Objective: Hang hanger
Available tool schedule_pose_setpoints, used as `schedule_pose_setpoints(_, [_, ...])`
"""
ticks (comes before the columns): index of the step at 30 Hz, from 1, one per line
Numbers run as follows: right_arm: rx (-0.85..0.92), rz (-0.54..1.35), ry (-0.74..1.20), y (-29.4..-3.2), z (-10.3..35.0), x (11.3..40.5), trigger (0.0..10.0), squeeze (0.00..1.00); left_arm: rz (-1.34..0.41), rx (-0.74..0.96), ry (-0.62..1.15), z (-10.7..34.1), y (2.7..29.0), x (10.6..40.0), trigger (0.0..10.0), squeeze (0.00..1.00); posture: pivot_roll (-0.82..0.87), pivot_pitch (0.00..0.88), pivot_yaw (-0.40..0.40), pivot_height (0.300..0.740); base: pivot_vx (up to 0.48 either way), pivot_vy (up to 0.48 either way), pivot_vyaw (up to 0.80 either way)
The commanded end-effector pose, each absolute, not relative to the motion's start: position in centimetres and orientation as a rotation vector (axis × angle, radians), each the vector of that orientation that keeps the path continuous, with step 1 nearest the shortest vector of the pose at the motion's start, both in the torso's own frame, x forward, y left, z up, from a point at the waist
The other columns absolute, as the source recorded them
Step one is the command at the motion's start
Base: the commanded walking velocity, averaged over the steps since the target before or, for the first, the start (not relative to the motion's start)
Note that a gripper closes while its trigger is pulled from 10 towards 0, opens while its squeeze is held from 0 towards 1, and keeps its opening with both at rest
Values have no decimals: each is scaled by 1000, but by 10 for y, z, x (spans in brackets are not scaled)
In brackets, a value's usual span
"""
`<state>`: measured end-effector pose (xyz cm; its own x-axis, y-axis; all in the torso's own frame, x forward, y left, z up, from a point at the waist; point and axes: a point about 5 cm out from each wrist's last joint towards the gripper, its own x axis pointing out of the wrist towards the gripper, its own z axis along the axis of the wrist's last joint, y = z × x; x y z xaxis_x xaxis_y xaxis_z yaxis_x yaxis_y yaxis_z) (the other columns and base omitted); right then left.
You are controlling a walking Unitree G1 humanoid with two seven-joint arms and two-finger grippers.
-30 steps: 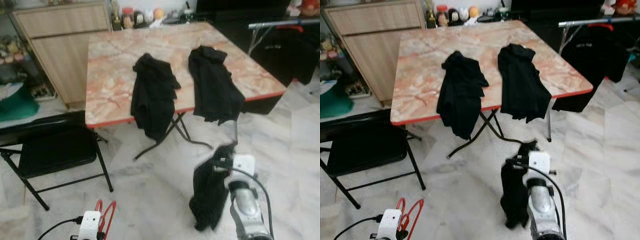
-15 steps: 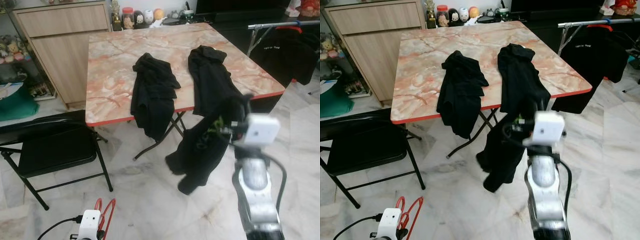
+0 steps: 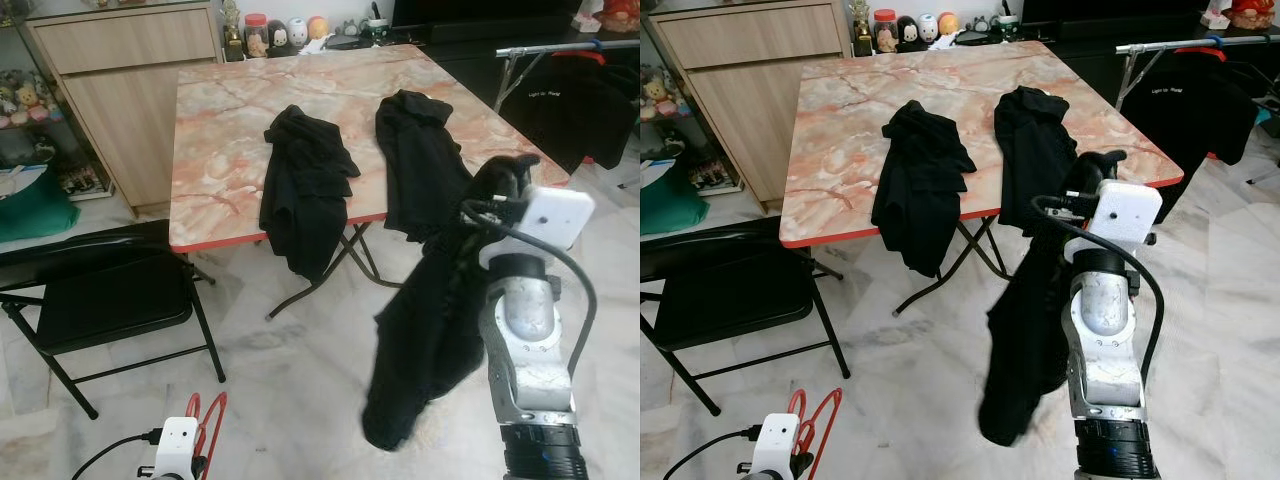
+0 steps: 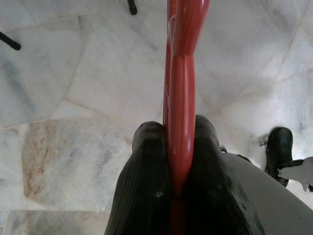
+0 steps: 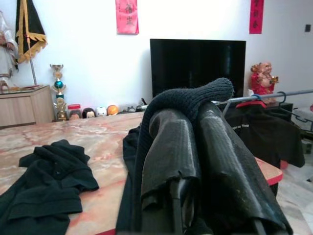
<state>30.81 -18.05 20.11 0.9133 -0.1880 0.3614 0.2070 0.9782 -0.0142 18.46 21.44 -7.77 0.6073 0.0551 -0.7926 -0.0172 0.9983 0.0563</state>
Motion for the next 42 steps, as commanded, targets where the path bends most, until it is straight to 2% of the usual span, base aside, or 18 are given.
schedule_pose_setpoints(1, [-51,-199,-425,-178,219,309,10000,0,47,50,917,-78,215,184,10000,0,-9,0,8,740,394,0,0])
schedule_pose_setpoints(21, [-55,-149,-390,-168,233,325,10000,0,45,42,923,-79,212,183,10000,0,-6,0,5,740,396,0,0])
schedule_pose_setpoints(30, [-49,-46,-469,-155,256,330,10000,0,43,38,924,-79,210,183,10000,0,-3,0,3,740,400,0,723])
schedule_pose_setpoints(42, [-78,-79,-570,-163,322,362,10000,0,32,35,926,-80,206,184,10000,0,-20,0,14,740,399,0,0])
